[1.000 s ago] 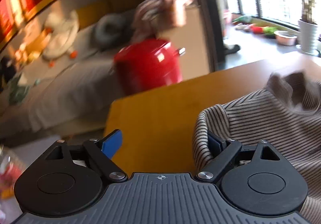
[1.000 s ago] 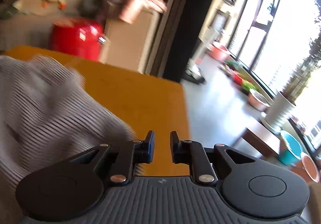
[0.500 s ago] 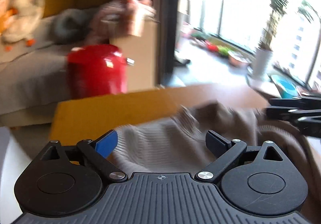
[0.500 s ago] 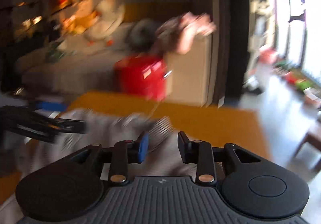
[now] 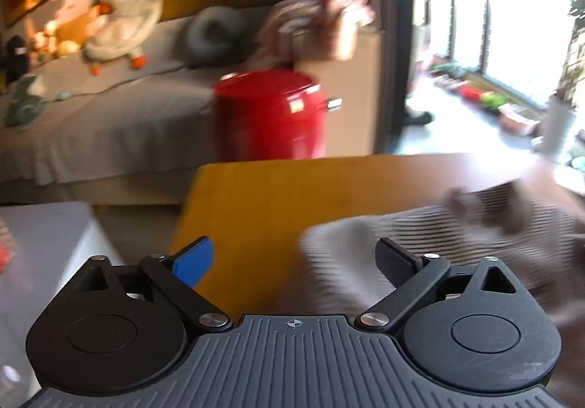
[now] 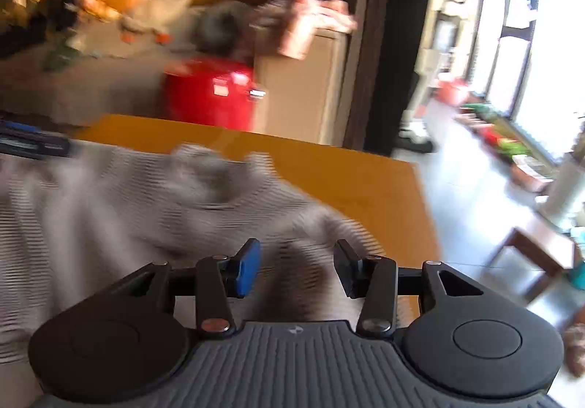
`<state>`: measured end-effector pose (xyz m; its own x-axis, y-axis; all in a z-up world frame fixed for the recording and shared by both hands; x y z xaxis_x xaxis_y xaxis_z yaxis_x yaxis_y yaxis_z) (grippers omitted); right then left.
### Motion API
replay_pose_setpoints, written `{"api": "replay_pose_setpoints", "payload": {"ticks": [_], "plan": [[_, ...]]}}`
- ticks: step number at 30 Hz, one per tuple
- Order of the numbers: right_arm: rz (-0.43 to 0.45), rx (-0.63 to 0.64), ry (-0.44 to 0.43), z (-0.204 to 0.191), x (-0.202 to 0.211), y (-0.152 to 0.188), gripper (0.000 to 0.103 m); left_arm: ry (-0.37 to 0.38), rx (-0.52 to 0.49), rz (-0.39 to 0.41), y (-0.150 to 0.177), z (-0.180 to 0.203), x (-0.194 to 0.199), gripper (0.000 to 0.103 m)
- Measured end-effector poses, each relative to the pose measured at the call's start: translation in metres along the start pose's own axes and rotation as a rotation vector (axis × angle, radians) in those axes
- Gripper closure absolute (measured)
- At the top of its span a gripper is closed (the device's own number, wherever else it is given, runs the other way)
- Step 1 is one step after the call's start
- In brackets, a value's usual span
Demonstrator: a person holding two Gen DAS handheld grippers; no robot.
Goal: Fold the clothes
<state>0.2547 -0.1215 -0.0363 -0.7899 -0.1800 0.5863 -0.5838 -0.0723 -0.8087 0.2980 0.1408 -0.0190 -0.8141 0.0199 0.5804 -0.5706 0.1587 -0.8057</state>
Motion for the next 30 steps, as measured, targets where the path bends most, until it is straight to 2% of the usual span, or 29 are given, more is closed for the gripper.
{"api": "replay_pose_setpoints", "payload": {"ticks": [4, 7, 10, 14, 17, 21, 25, 30], "plan": [[-0.079, 0.01, -0.125, -0.034, 0.023, 0.027, 0.056, 0.101, 0.015, 0.061, 0.005, 0.043, 0.009, 0.0], [-0.141, 0.028, -0.161, -0.056, 0.025, 0.051, 0.056, 0.113, 0.015, 0.092, 0.028, 0.063, 0.012, 0.0], [-0.133, 0.068, -0.142, -0.063, 0.039, 0.067, 0.052, 0.099, -0.03, 0.089, 0.05, 0.073, 0.019, 0.0], [-0.131, 0.054, -0.105, -0.054, 0.07, 0.073, 0.051, 0.12, -0.027, 0.081, 0.069, 0.077, 0.043, 0.0], [-0.09, -0.003, -0.058, -0.035, 0.112, 0.076, 0.044, 0.133, -0.012, 0.078, 0.082, 0.074, 0.06, 0.0], [-0.033, -0.139, 0.042, 0.002, 0.169, 0.087, 0.044, 0.142, 0.01, 0.081, 0.088, 0.068, 0.069, 0.0], [-0.022, -0.129, 0.035, 0.003, 0.21, 0.106, 0.044, 0.124, -0.002, 0.063, 0.085, 0.068, 0.063, 0.0], [-0.098, 0.014, -0.031, -0.042, 0.21, 0.139, 0.039, 0.129, 0.009, 0.072, 0.085, 0.067, 0.064, 0.0]]}}
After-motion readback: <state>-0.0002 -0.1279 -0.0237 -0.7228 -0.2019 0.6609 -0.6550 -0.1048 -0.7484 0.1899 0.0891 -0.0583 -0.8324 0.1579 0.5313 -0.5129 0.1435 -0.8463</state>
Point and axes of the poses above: each gripper's, at about its wrist camera, not at the fingertips, and x roughly against the way its jaws point, z to its right, y to its underside, the point moved 6 cm from there along -x, roughly the way its jaws point, and after that the axes turned 7 degrees about -x, right-handed, at the moved point
